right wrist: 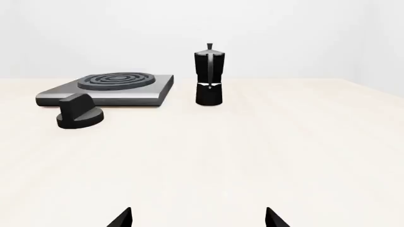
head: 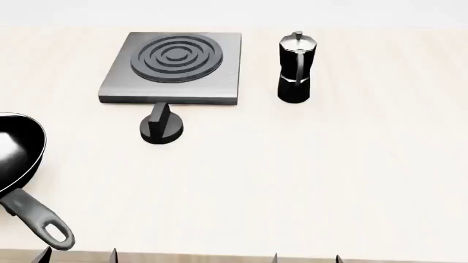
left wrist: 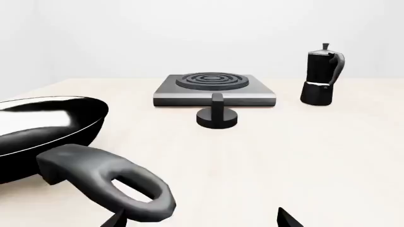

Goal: Turn on the stove.

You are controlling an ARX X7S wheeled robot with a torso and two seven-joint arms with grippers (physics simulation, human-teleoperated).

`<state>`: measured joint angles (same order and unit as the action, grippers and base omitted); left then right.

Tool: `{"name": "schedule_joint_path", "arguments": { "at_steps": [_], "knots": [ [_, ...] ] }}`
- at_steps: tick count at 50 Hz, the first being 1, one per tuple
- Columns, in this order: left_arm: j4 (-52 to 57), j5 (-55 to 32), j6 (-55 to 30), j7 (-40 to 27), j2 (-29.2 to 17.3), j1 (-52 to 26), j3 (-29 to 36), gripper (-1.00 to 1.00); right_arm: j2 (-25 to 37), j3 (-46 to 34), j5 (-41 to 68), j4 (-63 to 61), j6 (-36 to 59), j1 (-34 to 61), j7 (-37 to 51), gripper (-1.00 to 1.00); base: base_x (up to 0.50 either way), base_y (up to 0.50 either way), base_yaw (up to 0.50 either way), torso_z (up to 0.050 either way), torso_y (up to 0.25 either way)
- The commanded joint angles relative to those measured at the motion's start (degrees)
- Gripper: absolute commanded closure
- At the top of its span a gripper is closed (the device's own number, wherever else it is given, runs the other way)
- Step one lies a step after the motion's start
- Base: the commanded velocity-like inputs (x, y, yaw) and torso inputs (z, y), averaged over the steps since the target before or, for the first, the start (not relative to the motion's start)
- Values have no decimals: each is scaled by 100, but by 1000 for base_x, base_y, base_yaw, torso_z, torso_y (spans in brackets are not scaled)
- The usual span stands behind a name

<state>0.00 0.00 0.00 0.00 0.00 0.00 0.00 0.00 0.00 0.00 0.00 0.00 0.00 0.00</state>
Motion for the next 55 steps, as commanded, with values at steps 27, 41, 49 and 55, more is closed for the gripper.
{"name": "schedule_joint_path", "arguments": {
  "at_steps": [27,41,49,55],
  "knots": [
    [1797,135,-1113,-568,-538,265,614,-100,594,-526,125,-2247,1677,-235,518,-100,0,0,0,0,0],
    [2995,-35,-2373,-508,-619,-261,724,-100,762,-699,35,-3938,3309,223,598,-100,0,0,0,0,0],
    [3788,-20,-2859,-492,-785,-454,762,-100,975,-835,-81,-4713,4123,537,558,-100,0,0,0,0,0],
    [4443,-93,-3326,-457,-877,-647,705,-100,974,-825,5,-5264,4689,998,507,-100,0,0,0,0,0]
  ]
}}
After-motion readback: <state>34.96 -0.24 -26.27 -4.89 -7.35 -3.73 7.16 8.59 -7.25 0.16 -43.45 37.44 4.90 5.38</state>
